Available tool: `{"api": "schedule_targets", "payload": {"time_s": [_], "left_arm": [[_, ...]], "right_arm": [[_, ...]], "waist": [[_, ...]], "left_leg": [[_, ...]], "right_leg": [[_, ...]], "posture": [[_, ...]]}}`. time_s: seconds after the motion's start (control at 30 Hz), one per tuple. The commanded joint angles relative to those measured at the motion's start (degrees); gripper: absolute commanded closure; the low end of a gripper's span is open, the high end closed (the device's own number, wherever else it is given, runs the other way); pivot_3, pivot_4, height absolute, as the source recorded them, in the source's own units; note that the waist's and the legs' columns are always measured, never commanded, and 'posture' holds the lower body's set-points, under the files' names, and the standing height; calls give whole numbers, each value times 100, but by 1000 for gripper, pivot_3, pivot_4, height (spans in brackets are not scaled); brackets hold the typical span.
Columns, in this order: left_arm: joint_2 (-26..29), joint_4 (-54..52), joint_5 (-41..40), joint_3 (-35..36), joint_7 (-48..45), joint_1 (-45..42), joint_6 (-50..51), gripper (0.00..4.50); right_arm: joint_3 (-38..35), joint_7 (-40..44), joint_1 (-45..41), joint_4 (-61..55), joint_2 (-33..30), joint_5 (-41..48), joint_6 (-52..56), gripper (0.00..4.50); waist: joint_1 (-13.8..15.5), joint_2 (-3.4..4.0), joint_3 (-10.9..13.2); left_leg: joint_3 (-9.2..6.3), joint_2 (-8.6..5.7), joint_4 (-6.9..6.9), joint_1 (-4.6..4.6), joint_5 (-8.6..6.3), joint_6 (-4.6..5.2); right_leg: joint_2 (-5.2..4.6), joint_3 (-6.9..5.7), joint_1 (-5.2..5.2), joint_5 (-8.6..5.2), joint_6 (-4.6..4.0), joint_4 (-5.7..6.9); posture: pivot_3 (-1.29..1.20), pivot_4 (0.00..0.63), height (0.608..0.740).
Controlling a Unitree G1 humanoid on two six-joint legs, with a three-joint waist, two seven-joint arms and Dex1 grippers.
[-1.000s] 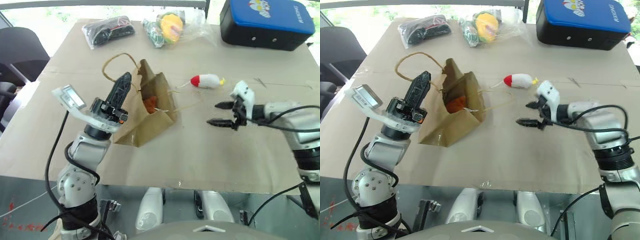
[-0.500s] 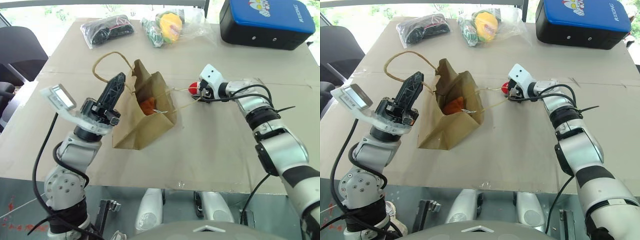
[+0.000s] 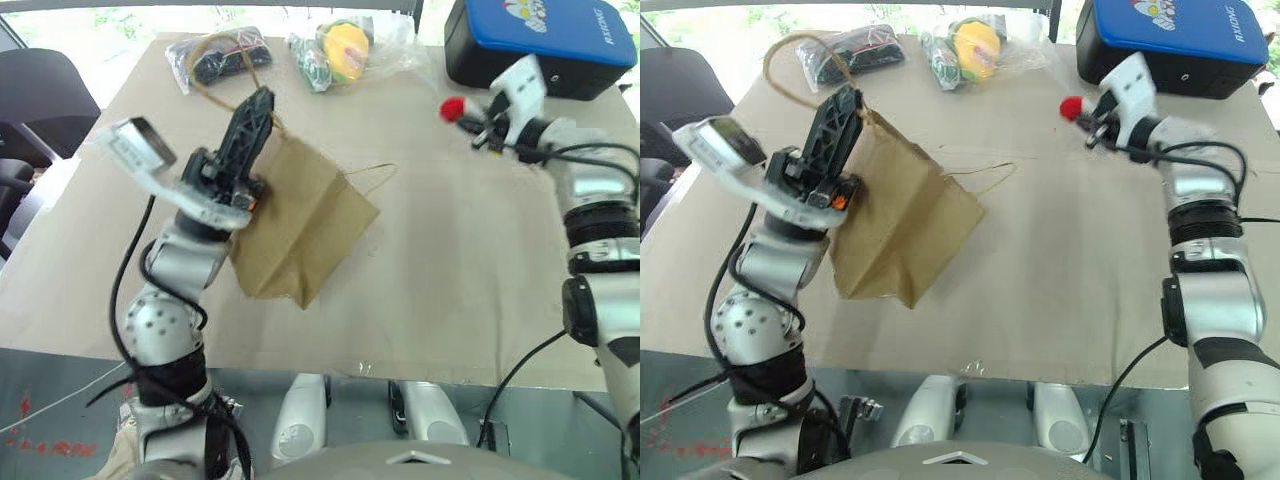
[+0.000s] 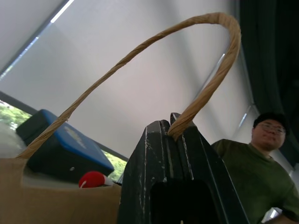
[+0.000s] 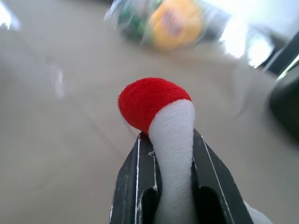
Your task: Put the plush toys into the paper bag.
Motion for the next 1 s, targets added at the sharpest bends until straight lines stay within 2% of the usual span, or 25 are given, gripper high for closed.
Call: {"api": "schedule_targets", "payload": {"time_s": [0.03, 0.1, 0.2, 0.37, 0.63, 0.77, 0.87, 1.0], "left_arm": [[81, -28, -327, 113, -126, -141, 125, 4500], [154, -71, -361, 115, -172, 20, 263, 4500], [298, -277, -164, 37, -403, 782, 467, 4500], [359, -825, 67, -88, -566, 1891, 512, 4500], [282, -1153, 204, -136, -415, 2087, 325, 4500], [278, -1224, 266, -104, -419, 2229, 258, 4500], [255, -1248, 249, -86, -392, 2287, 189, 4500], [192, -1247, 213, -44, -320, 2308, 73, 4500]], "right_arm": [[-620, -113, 150, -1533, -205, 784, 1038, 4482], [-893, -196, 254, -2166, -228, 1212, 1578, 4482], [-1190, -264, 409, -2974, -222, 1876, 2321, 4482], [-1190, -303, 643, -4111, -24, 2923, 3342, 4482], [-893, -1168, 478, -5076, 1234, 4574, 4368, 4482], [-933, -1634, 392, -5187, 1548, 5125, 4504, 4482], [-793, -2003, 510, -5123, 1781, 5208, 4471, 4482], [-455, -2582, 1144, -5044, 2322, 5070, 4427, 4482]], "waist": [[-28, 1, -1], [-60, 1, -1], [-117, 4, -2], [-101, 4, -2], [-82, 3, -2], [-81, 3, -2], [-88, 3, -4], [-99, -2, -12]], "left_leg": [[0, 1, -7, 2, 4, -6], [2, 2, -13, 0, 4, -6], [12, 2, -13, 2, -2, 4], [10, 2, -13, 2, -8, 16], [8, 0, 3, 4, -8, 17], [5, 0, 3, 1, -8, 17], [6, 0, 3, 3, -8, 17], [4, 2, 2, 6, -8, 17]], "right_leg": [[1, 1, -2, 0, -1, 0], [1, 3, -7, -1, -1, -2], [-1, 13, -8, -1, 0, -1], [0, 13, -13, -1, -1, 4], [2, 13, -12, 0, -1, 26], [2, 10, -15, 0, -1, 29], [1, 11, -15, 0, -1, 29], [5, 10, -15, -1, -2, 34]], "posture": [[0, 150, 740], [0, 150, 740], [0, 150, 740], [0, 150, 740], [0, 150, 740], [0, 150, 740], [0, 150, 740], [0, 150, 740]]}}
